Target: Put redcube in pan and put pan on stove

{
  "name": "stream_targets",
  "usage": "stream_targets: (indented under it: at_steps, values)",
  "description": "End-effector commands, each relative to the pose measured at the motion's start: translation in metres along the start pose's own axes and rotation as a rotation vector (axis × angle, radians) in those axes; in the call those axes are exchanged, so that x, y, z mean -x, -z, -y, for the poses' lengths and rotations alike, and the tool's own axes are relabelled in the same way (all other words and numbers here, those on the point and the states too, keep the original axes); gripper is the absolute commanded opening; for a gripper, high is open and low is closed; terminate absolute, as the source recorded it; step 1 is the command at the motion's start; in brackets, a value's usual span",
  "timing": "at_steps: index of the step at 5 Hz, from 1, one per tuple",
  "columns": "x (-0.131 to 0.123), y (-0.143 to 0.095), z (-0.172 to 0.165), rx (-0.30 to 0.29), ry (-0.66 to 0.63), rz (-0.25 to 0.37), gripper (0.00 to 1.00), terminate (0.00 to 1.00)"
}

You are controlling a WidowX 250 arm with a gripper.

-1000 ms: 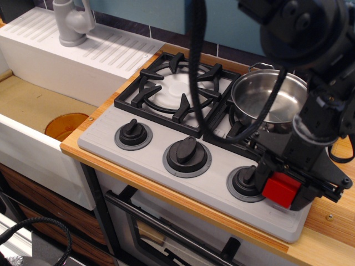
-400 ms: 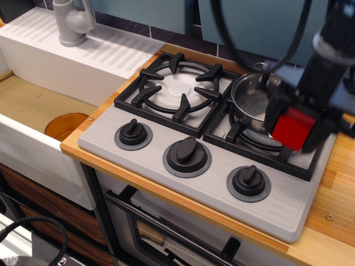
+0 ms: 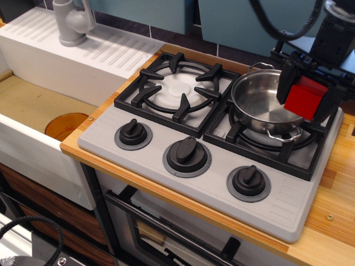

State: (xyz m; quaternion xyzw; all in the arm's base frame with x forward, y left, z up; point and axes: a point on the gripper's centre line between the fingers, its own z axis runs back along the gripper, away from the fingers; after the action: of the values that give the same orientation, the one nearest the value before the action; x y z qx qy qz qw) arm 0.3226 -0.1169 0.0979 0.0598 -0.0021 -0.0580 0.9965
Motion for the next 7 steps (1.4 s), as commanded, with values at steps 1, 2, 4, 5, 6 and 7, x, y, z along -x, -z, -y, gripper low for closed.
stream_targets:
  at_steps: [1, 2, 4, 5, 6, 7]
  values:
    - [-0.044, 0.005, -0.003, 0.027, 0.017, 0.101, 0.0, 0.0]
    - [-0.05, 0.009, -0.007, 0.03, 0.029, 0.103, 0.0, 0.0]
    - [-0.044, 0.006, -0.011, 0.025, 0.024, 0.081, 0.0, 0.0]
    - [-0.045, 0.006, -0.02, 0.025, 0.047, 0.079, 0.0, 0.0]
    - [-0.047, 0.01, -0.022, 0.038, 0.046, 0.085, 0.0, 0.0]
    - [-0.046, 0.014, -0.021, 0.037, 0.041, 0.104, 1.0, 0.0]
